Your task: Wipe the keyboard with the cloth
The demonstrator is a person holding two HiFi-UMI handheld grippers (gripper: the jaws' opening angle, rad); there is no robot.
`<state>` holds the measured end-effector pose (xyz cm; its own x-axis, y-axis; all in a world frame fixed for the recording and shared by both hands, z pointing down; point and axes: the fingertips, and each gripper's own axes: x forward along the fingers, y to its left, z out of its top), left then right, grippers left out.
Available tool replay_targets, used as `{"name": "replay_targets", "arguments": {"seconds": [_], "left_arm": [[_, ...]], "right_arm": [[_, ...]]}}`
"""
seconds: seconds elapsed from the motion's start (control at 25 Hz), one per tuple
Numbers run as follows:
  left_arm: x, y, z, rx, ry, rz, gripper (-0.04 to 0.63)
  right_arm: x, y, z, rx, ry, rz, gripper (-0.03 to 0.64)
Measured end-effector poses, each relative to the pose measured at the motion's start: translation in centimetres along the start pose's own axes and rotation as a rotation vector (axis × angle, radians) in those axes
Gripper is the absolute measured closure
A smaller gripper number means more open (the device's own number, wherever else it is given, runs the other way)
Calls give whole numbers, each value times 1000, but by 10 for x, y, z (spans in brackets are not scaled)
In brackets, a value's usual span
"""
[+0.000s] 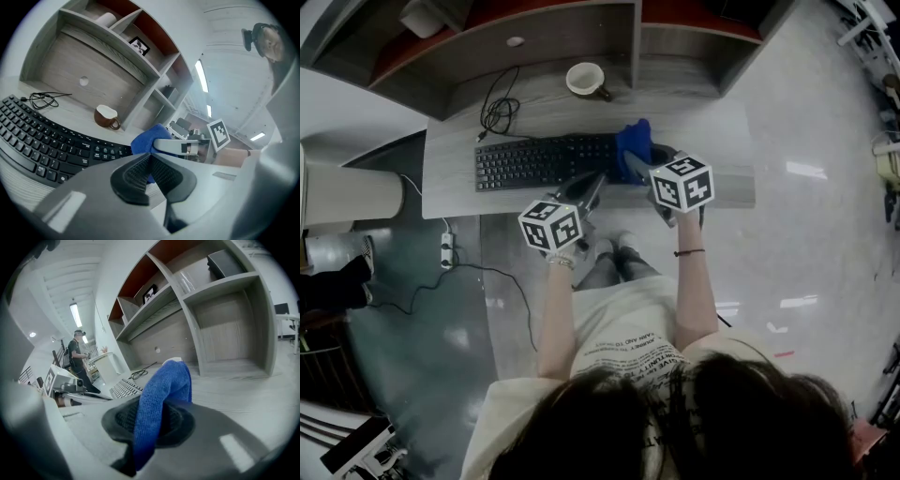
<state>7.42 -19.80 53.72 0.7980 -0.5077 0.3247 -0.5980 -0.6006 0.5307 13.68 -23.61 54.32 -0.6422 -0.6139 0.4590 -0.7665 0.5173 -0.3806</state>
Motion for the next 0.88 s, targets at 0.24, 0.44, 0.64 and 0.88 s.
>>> {"name": "replay_targets", "arguments": {"seconds": [0.24, 0.44, 0.64, 0.88], "left_arm": [[-4, 0, 2, 2, -14, 15, 591], [-6, 3, -1, 6, -7, 10, 591], [-14, 8, 1, 9, -3, -5, 591], [-22, 20, 3, 4, -5, -29, 591]], "right_arm": [[0, 1, -1, 3, -2, 4, 558], [1, 1, -2, 17, -14, -5, 558], [4, 4, -1, 22, -11, -39, 558], [10, 6, -2, 36, -18, -84, 558]]}}
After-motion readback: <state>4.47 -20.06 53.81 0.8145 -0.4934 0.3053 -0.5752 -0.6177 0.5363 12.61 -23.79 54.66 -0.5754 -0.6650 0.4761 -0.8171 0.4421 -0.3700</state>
